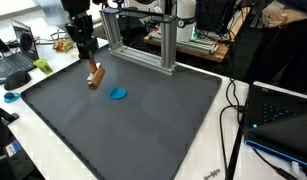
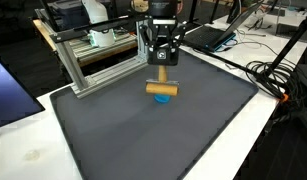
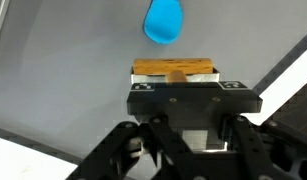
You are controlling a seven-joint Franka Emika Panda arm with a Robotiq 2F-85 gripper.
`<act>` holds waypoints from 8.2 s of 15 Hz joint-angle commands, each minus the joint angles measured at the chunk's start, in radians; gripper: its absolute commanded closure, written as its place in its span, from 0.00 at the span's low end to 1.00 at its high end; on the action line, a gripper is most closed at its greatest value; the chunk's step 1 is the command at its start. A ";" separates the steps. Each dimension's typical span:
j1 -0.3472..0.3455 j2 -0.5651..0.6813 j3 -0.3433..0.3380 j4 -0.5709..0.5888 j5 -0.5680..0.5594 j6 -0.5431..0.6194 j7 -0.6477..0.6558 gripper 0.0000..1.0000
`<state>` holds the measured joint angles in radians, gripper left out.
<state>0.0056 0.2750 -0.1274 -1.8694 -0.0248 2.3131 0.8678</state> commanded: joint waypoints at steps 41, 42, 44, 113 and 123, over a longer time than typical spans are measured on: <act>-0.057 0.159 0.142 -0.019 0.005 0.027 -1.066 0.78; -0.065 0.169 0.144 -0.007 0.018 0.014 -1.076 0.78; -0.077 0.188 0.145 0.016 0.040 -0.016 -1.086 0.78; -0.051 0.004 0.142 -0.094 0.055 -0.187 -1.007 0.78; -0.046 0.065 0.128 -0.010 0.049 -0.093 -0.953 0.78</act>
<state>-0.0394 0.3054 0.0082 -1.9166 0.0163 2.1867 -0.0953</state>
